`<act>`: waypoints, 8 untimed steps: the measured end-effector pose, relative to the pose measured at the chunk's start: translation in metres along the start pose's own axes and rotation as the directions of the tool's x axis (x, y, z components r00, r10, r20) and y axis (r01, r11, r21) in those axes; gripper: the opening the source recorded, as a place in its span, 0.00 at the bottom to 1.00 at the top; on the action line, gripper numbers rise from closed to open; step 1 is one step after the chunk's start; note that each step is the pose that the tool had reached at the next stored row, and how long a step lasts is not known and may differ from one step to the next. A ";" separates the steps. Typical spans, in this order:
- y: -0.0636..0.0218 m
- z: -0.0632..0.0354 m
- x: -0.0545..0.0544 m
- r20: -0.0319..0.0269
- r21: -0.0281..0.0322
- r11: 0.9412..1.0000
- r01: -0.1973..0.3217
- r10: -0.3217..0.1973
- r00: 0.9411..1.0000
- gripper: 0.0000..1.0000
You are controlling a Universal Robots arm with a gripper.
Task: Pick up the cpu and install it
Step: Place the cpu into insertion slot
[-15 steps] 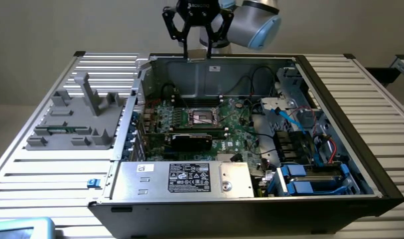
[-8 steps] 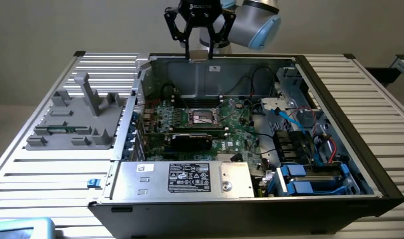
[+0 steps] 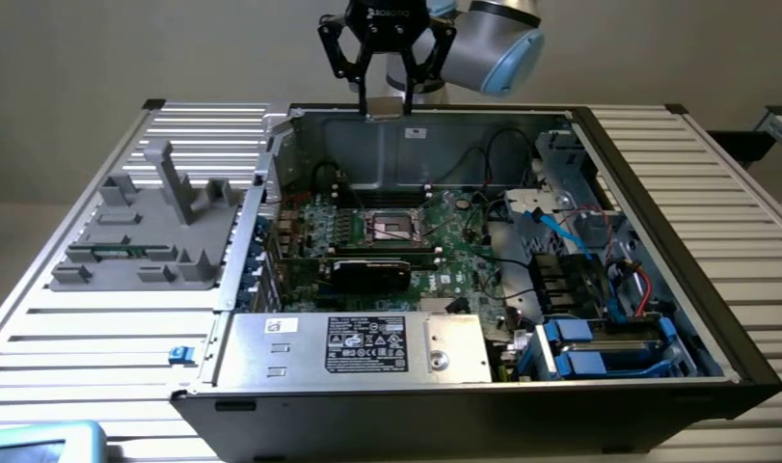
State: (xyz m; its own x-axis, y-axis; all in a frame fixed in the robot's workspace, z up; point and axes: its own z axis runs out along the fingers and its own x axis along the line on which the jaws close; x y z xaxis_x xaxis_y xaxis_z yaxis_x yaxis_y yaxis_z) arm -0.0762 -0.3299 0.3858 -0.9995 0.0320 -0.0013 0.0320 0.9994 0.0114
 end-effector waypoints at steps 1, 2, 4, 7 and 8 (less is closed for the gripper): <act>0.0000 0.0000 0.000 0.000 0.000 1.000 0.000 0.000 1.000 0.55; 0.0000 0.0000 0.000 0.000 0.000 1.000 0.000 0.000 1.000 0.55; 0.0000 0.0000 0.000 0.000 0.000 1.000 0.000 0.000 1.000 0.55; 0.0000 0.0000 0.000 0.000 0.000 1.000 -0.028 0.028 1.000 0.55; 0.0000 0.0000 0.000 0.000 0.000 0.999 -0.045 0.045 0.999 0.55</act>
State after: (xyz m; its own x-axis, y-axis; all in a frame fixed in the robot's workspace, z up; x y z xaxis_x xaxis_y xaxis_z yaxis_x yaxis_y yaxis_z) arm -0.0761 -0.3299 0.3857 -0.9971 0.0766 -0.0012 0.0765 0.9970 0.0114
